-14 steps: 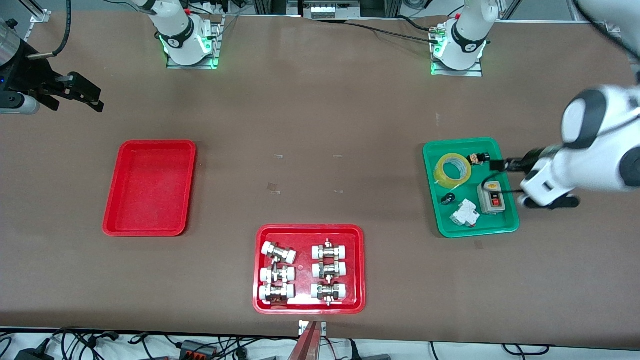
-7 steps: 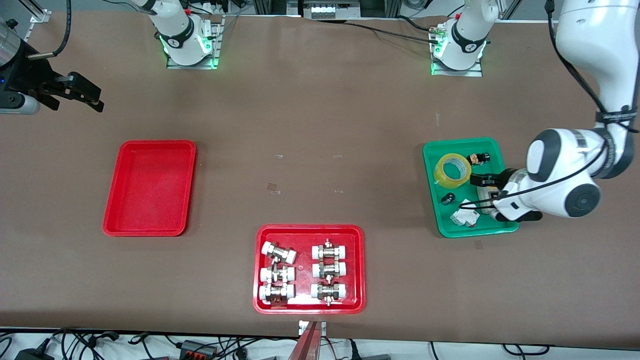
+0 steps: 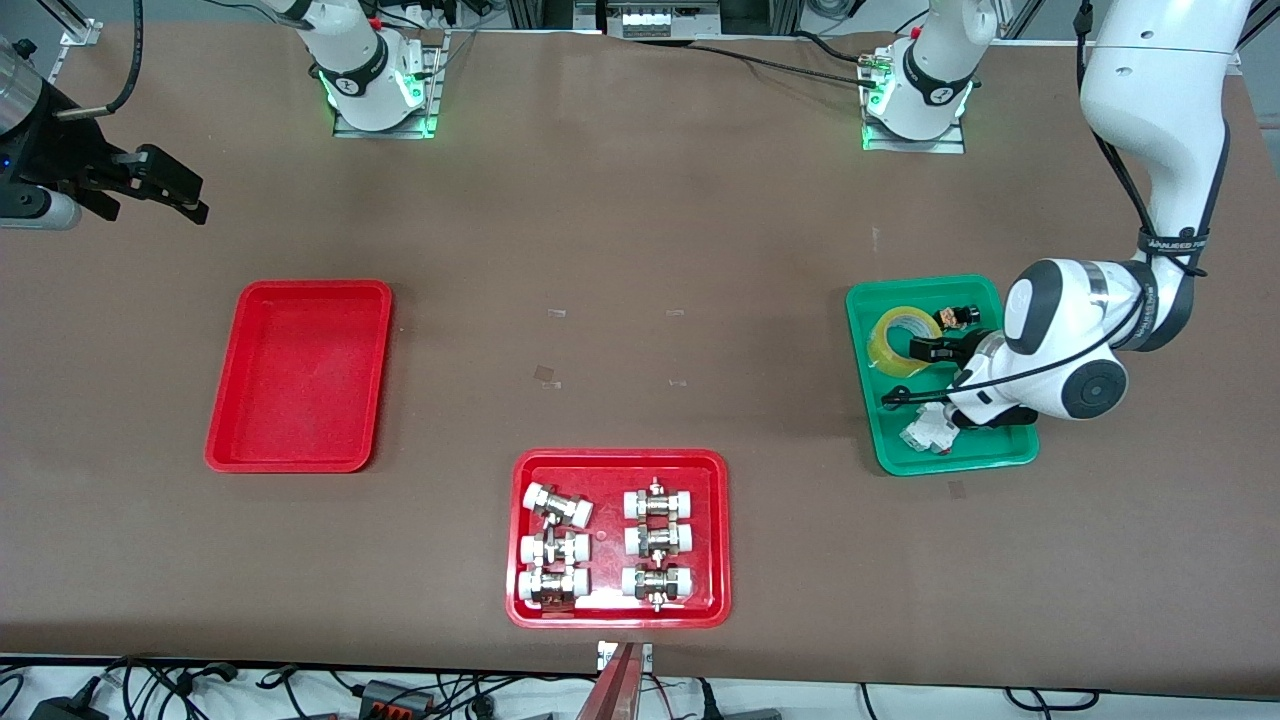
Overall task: Left arm passes tape to right arm into tray
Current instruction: 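Lower the left gripper onto the yellow tape roll and close it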
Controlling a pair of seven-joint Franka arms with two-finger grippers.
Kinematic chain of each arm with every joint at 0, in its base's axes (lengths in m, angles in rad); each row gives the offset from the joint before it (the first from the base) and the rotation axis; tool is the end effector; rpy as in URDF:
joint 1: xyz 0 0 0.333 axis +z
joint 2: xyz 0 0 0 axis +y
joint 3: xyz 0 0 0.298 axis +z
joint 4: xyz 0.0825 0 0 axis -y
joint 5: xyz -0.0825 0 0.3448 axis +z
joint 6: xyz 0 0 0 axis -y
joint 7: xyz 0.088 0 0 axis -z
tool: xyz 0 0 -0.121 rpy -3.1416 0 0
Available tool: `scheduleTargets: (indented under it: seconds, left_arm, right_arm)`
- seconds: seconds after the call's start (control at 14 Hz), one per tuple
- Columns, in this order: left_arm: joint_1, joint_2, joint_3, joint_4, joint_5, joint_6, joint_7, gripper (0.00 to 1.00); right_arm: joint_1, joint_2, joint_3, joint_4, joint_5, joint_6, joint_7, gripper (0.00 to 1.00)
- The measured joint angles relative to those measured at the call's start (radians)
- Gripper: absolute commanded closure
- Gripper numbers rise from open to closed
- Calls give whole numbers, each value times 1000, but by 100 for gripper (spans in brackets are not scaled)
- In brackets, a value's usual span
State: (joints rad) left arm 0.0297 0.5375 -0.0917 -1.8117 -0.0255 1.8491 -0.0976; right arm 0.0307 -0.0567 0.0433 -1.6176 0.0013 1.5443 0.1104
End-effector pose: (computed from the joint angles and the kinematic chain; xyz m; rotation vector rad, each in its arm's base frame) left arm 0.5453 -0.0346 0.2163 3.0120 0.0750 -0.7728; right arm 0.4940 0.0374 0.5986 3.1383 -0.0572 -0.0259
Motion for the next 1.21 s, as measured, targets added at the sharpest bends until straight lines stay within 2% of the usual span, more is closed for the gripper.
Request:
scheduleTargets:
  seconds: [0.5,0.64,0.79,1.0,1.07,1.21]
  left_arm:
    - [-7,41,0,-26,0,3,-10,0]
    - [-7,48,0,-26,0,3,-17,22]
    - [-7,51,0,-27,0,3,-20,57]
    - [-7,54,0,-27,0,3,-18,93]
    - [-6,54,0,-26,0,2,-13,99]
    - [-4,54,1,-19,0,-8,-9,99]
  right_arm:
    - [-1,0,-1,0,0,0,0,0]
    - [-1,0,-1,0,0,0,0,0]
    - [-1,0,-1,0,0,0,0,0]
    - [-1,0,-1,0,0,0,0,0]
    - [-1,0,-1,0,0,0,0,0]
    - [-2,0,-1,0,0,0,0,0]
